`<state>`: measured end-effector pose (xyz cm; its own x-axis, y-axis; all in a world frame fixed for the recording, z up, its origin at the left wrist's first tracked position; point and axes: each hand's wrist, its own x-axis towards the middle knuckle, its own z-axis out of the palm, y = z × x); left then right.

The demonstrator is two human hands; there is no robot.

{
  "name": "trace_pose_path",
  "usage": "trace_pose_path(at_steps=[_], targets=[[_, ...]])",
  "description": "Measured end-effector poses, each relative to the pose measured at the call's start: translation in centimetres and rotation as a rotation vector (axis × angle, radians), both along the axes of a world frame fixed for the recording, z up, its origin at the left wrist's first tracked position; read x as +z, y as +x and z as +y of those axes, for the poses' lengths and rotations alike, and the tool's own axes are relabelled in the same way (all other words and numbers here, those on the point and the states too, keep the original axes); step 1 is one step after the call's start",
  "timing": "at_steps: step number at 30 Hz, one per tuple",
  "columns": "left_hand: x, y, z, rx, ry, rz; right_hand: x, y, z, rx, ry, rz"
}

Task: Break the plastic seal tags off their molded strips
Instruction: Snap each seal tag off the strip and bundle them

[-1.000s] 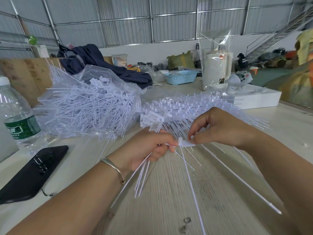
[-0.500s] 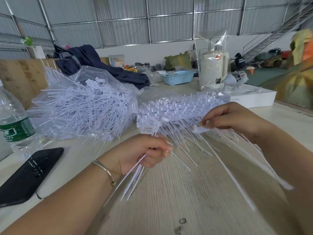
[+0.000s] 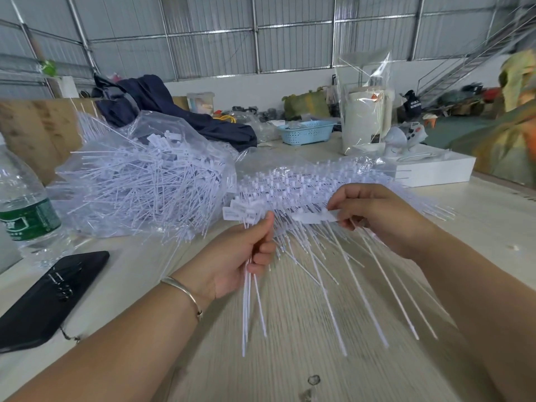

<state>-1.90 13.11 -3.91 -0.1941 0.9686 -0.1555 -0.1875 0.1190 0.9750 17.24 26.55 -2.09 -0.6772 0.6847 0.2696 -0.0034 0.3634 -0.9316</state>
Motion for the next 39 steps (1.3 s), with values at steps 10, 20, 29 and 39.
trace_pose_path(at_steps=[10,20,29,39], targets=[[0.2,0.5,-0.1,-0.052,0.082,0.163,-0.3,-0.9,-1.3,0.179,0.064,-0.015],[0.0,0.7,-0.1,-0.083,0.031,-0.047,-0.5,-0.7,-1.3,0.102,0.141,-0.158],[0.4,1.0,-0.6,-0.28,0.112,-0.21,0.4,-0.3,-2.2,0.117,0.16,-0.112],[0.1,0.9,-0.9,-0.453,0.129,-0.075,0.3,-1.3,-3.1,0.332,0.041,0.053]])
